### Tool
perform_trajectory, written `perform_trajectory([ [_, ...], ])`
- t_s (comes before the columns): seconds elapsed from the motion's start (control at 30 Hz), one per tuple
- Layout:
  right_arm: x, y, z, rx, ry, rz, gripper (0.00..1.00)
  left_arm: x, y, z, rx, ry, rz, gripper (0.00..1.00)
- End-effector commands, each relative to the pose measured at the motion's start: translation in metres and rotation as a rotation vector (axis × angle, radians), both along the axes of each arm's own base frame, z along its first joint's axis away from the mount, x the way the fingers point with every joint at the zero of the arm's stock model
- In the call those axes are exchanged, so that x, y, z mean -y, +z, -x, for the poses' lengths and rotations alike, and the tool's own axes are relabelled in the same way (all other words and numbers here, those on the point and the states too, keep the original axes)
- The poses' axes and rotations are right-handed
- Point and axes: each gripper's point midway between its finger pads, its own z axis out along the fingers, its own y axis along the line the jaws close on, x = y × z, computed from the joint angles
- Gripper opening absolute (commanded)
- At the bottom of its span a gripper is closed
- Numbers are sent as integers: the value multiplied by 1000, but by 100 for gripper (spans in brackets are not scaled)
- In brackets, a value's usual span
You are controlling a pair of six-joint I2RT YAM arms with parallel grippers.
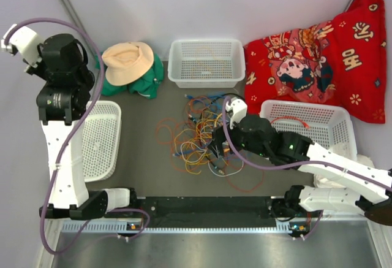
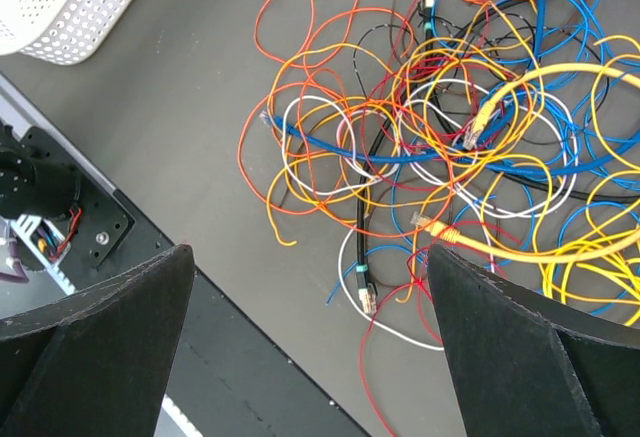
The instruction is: Untangle the cables
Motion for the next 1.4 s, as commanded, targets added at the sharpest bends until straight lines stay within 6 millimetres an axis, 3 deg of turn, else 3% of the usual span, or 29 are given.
perform_trajectory([
  [0.0, 0, 11, 0, 13, -11, -66, 99, -19, -47, -2, -86, 86, 48, 0],
  [0.07, 2, 10, 1, 12, -12, -68, 99, -30, -78, -3, -107, 118, 112, 0],
  [0.47, 12, -6, 4, -1, -29, -36, 99, -48, -204, 10, -245, 221, 289, 2],
  [0.53, 13, -5, 4, -2, -29, -35, 99, -47, -210, 11, -253, 212, 300, 29],
  [0.57, 13, -5, 3, 1, -33, -33, 99, -47, -213, 12, -255, 210, 304, 60],
  [0.6, 13, -6, 4, 0, -30, -30, 99, -44, -214, 10, -253, 192, 315, 73],
  [0.67, 14, -5, 2, 5, -36, -29, 99, -41, -203, 7, -218, 157, 321, 93],
  [0.73, 13, -4, 1, 9, -37, -21, 99, -30, -195, -1, -200, 71, 346, 99],
  [0.83, 12, -2, -3, 15, -46, -7, 99, -1, -187, -15, -133, -75, 401, 99],
  [0.93, 12, 0, -7, 23, -64, 4, 99, 32, -199, -20, -139, -195, 426, 99],
  [1.0, 13, 0, -10, 27, -81, 11, 99, 66, -217, -29, -168, -317, 441, 99],
  [1.03, 14, -1, -11, 30, -90, 13, 99, 86, -233, -29, -201, -381, 446, 99],
  [1.1, 17, -5, -15, 32, -114, 40, 99, 133, -243, -36, -213, -543, 464, 99],
  [1.13, 17, -5, -17, 35, -126, 47, 99, 166, -262, -34, -261, -647, 469, 99],
  [1.2, 21, -11, -23, 42, -158, 82, 99, 203, -275, -32, -298, -767, 483, 97],
  [1.23, 21, -11, -25, 45, -166, 93, 99, 238, -287, -31, -338, -877, 465, 96],
  [1.3, 24, -18, -29, 47, -188, 133, 99, 270, -299, -25, -395, -967, 444, 95],
  [1.33, 25, -21, -30, 43, -193, 144, 99, 301, -307, -17, -443, -1059, 403, 95],
  [1.37, 25, -23, -30, 38, -196, 150, 99, 314, -311, -13, -462, -1091, 389, 95],
])
